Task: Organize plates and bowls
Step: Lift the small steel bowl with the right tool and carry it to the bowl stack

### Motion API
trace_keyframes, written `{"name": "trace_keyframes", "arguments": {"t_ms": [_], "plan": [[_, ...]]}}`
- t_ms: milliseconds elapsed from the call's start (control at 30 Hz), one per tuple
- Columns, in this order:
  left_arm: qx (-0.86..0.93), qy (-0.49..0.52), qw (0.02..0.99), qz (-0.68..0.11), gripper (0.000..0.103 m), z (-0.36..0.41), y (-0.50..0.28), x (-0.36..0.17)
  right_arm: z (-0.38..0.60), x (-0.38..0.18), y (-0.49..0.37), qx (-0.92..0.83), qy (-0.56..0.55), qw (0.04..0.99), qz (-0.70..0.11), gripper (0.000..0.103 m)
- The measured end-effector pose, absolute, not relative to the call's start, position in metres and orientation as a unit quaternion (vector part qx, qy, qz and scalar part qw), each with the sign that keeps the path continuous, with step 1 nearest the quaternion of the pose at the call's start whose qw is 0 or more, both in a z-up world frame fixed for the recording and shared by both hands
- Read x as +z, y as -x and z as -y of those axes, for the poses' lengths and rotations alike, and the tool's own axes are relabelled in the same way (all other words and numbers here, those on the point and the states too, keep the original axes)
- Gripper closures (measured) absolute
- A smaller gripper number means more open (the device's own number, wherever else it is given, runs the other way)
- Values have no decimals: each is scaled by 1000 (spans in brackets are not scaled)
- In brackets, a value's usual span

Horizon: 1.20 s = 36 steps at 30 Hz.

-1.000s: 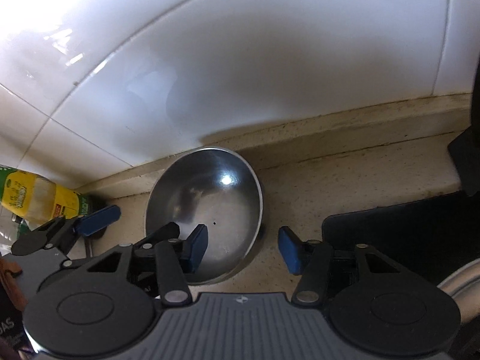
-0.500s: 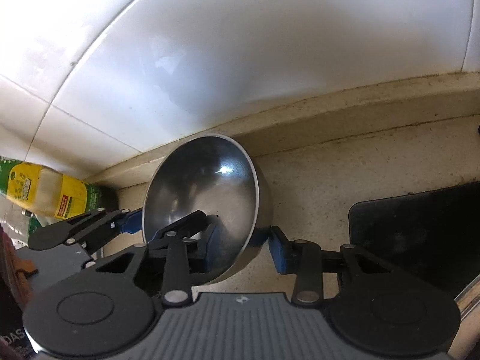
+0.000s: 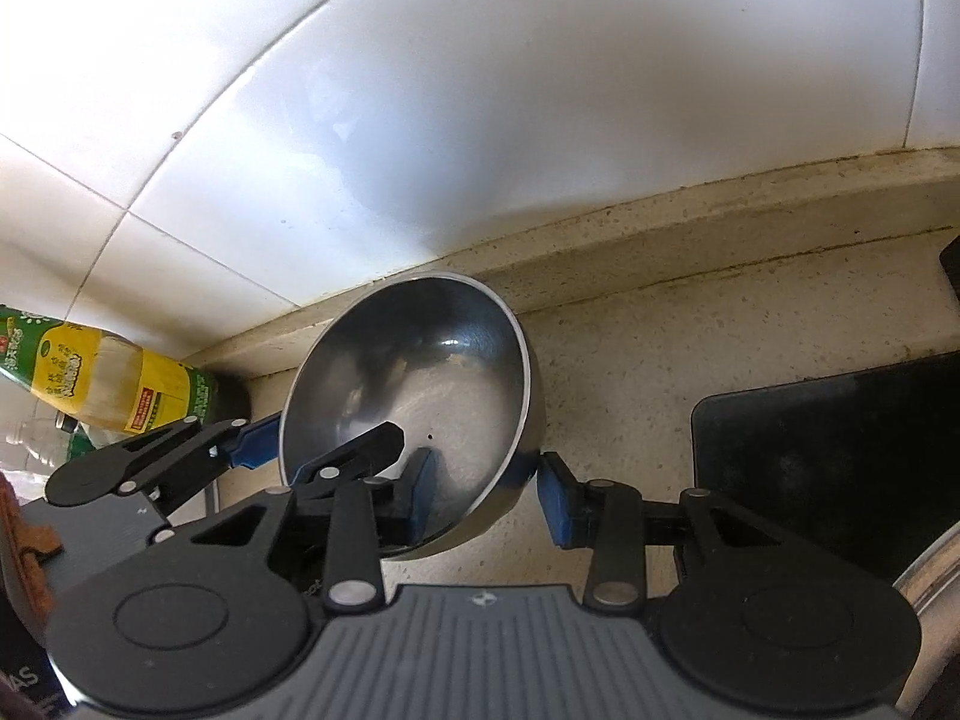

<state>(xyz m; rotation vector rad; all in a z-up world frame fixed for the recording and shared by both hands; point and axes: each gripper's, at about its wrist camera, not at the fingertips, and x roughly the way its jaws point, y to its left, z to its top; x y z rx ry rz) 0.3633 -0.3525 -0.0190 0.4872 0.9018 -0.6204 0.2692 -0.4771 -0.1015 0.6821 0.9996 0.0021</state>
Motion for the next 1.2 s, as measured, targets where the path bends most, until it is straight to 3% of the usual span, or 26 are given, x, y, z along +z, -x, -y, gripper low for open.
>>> {"name": "trace_keyframes", "arguments": {"t_ms": [467, 1200], "plan": [[-294, -227, 835, -406, 58, 341, -356, -2, 473, -77, -258, 10, -304, 836, -456, 50], [-285, -216, 866, -350, 57, 300, -307, 65, 435, -9, -209, 24, -263, 870, -416, 50]]}}
